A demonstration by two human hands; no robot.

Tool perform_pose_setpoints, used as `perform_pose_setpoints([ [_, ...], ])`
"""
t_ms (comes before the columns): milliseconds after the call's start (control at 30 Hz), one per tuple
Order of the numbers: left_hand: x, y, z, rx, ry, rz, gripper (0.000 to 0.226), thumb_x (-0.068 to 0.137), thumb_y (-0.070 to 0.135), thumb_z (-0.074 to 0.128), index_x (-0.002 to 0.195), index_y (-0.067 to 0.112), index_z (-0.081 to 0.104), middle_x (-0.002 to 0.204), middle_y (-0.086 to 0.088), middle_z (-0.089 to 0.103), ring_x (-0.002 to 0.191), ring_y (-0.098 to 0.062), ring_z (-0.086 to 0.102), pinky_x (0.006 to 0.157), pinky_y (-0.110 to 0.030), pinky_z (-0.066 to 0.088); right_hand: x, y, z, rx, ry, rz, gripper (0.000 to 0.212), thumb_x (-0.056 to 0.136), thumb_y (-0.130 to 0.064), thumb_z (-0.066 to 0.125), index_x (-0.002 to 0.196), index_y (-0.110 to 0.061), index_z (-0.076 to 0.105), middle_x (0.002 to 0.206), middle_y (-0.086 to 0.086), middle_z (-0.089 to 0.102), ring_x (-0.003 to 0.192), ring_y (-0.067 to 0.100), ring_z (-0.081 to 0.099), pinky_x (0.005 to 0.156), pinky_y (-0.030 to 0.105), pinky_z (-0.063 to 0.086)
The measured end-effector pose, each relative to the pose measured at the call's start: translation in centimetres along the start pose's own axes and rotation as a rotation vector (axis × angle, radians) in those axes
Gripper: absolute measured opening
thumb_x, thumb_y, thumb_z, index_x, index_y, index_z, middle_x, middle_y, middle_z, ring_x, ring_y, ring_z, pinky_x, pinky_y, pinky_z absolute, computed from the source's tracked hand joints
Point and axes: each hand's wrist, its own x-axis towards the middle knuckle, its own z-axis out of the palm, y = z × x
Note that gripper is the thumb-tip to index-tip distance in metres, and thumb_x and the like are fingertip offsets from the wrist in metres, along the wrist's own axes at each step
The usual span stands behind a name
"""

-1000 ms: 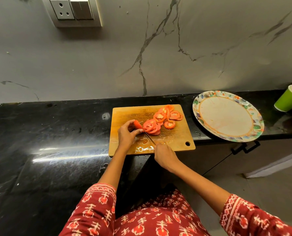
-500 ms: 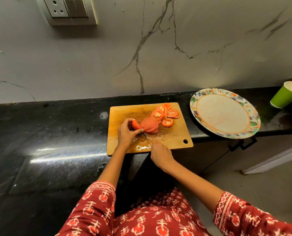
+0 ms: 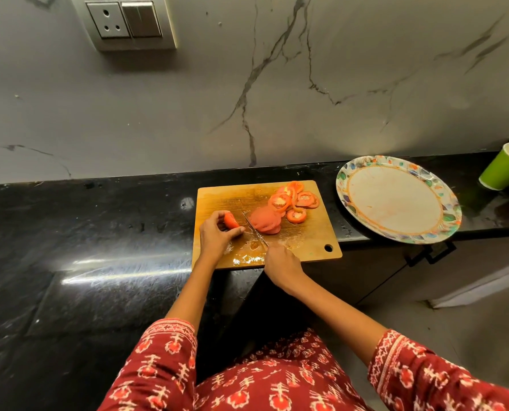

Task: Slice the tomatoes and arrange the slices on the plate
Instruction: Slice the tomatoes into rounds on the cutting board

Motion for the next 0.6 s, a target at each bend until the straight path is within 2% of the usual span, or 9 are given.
perform_pose_setpoints([
  [67, 0.1, 0.0, -0.5, 0.010, 0.005, -0.008, 0.046, 0.064, 0.013, 0.082, 0.104, 0.008, 0.061, 0.097, 0.002, 0.060, 0.092, -0.012, 0.057, 0.079, -0.018, 0.046, -0.2, 0.5, -0.3, 0.023, 0.010, -0.010, 0.026, 0.094, -0.003, 0.034, 0.113, 0.000, 0.051, 0.113, 0.019, 0.058, 0.108, 0.037, 0.056, 0.082, 0.040, 0.045],
  [200, 0.1, 0.0, 0.1, 0.046, -0.042, 0.015, 0.050, 0.065, 0.016, 0.082, 0.109, 0.012, 0.059, 0.109, -0.004, 0.062, 0.099, -0.014, 0.056, 0.079, -0.019, 0.046, 0.2, 1.2, -0.9, 0.135, 0.097, -0.048, 0.029, 0.101, -0.018, 0.030, 0.105, 0.001, 0.052, 0.102, 0.021, 0.061, 0.097, 0.039, 0.059, 0.071, 0.037, 0.041],
  [300, 0.3, 0.3, 0.7, 0.085, -0.078, 0.053, 0.054, 0.066, 0.015, 0.081, 0.114, 0.011, 0.058, 0.115, -0.007, 0.061, 0.100, -0.012, 0.053, 0.079, -0.018, 0.045, 1.1, 1.4, -1.0, 0.172, 0.111, -0.051, 0.034, 0.101, -0.022, 0.030, 0.105, 0.002, 0.053, 0.100, 0.022, 0.062, 0.095, 0.038, 0.059, 0.069, 0.034, 0.038],
  [400, 0.3, 0.7, 0.9, 0.137, -0.119, 0.105, 0.055, 0.065, 0.016, 0.081, 0.115, 0.010, 0.059, 0.115, -0.008, 0.062, 0.104, -0.016, 0.056, 0.080, -0.018, 0.043, 1.9, 1.9, -1.1, 0.205, 0.119, -0.062, 0.034, 0.101, -0.021, 0.030, 0.102, 0.002, 0.054, 0.098, 0.023, 0.063, 0.093, 0.039, 0.060, 0.068, 0.034, 0.039],
  [500, 0.5, 0.7, 0.8, 0.243, -0.113, 0.084, 0.053, 0.064, 0.031, 0.081, 0.109, 0.009, 0.062, 0.106, -0.006, 0.065, 0.097, -0.018, 0.059, 0.076, -0.020, 0.045, 2.4, 2.2, -1.6, 0.220, 0.151, -0.055, 0.034, 0.101, -0.019, 0.030, 0.101, 0.003, 0.055, 0.098, 0.024, 0.064, 0.093, 0.039, 0.060, 0.068, 0.034, 0.039],
  [600, 0.8, 0.7, 0.5, 0.423, -0.093, -0.042, 0.055, 0.063, 0.053, 0.074, 0.098, 0.010, 0.066, 0.093, -0.005, 0.068, 0.086, -0.017, 0.061, 0.076, -0.031, 0.051, 2.8, 2.4, -1.9, 0.231, 0.167, -0.053, 0.033, 0.100, -0.018, 0.030, 0.096, 0.002, 0.057, 0.096, 0.022, 0.064, 0.091, 0.036, 0.060, 0.068, 0.032, 0.038],
])
